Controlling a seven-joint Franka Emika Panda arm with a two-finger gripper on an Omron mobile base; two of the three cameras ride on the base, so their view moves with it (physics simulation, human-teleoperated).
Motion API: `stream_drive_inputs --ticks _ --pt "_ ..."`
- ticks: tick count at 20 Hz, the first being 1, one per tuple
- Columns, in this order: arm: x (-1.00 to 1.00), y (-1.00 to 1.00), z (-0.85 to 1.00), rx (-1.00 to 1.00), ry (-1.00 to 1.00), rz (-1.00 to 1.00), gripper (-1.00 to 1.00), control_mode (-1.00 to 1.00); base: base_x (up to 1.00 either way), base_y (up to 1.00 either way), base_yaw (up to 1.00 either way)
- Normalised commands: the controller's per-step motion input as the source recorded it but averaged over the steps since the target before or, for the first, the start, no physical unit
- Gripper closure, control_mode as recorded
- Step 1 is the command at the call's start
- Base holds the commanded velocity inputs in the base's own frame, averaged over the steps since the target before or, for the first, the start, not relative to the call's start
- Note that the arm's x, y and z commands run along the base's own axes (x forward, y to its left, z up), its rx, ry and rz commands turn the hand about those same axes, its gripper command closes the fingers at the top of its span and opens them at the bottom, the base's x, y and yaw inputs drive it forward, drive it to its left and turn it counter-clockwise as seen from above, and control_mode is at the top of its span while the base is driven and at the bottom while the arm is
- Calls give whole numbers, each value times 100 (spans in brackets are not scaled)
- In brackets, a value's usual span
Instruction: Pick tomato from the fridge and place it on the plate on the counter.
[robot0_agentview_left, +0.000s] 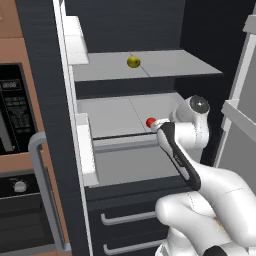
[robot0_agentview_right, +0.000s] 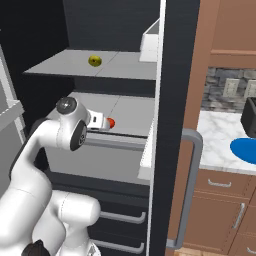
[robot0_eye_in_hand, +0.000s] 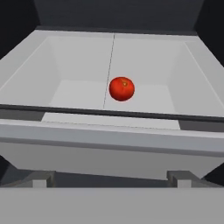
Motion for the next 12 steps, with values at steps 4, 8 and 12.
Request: stream_drive_inputs --ticks 4,8,12 --pt "14 0 -5 0 0 0 -100 -100 0 0 0" --pt "21 0 0 0 2 0 -100 -100 0 0 0" --pt "13 0 -3 0 0 0 -100 -100 0 0 0"
